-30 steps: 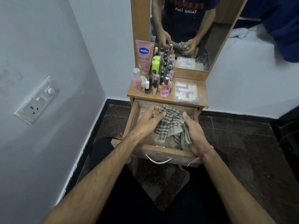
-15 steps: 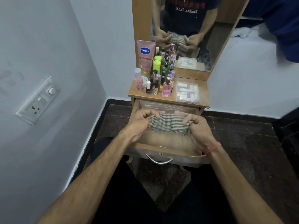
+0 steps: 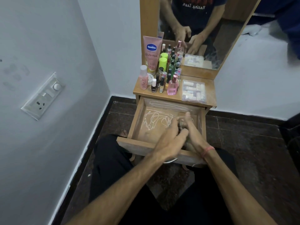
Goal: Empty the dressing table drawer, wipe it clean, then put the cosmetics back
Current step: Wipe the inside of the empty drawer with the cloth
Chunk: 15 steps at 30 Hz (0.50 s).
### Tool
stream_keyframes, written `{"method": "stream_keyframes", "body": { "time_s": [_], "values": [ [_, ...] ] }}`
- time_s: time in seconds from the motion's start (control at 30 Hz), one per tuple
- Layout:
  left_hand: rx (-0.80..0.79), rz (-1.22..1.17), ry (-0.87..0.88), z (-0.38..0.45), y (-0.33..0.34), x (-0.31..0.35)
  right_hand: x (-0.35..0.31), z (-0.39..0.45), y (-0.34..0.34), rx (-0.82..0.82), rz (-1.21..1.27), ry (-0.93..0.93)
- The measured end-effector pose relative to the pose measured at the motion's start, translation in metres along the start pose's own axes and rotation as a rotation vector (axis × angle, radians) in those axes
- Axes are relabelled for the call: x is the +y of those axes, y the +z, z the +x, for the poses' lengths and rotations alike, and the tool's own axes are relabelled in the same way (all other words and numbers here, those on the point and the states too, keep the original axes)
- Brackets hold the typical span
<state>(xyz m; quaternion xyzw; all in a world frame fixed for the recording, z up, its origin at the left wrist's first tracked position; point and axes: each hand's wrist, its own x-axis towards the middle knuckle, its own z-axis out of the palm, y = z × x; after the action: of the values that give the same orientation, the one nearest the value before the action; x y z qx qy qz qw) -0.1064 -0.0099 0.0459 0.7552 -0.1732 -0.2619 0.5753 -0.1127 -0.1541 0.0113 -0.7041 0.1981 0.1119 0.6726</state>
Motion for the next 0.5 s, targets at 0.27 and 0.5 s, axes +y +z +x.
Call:
{"method": "stream_keyframes", "body": {
  "time_s": [0.27,0.5],
  "values": [
    [0.106,0.309,0.035,0.026,-0.066,-0.015,0.01,0.008,-0.021,0.262,-0.204,-0.08],
    [0.164,1.079,0.01,0.053,-0.137,-0.063,-0.004,0.027,0.004,0.278,-0.96,-0.222]
  ]
}}
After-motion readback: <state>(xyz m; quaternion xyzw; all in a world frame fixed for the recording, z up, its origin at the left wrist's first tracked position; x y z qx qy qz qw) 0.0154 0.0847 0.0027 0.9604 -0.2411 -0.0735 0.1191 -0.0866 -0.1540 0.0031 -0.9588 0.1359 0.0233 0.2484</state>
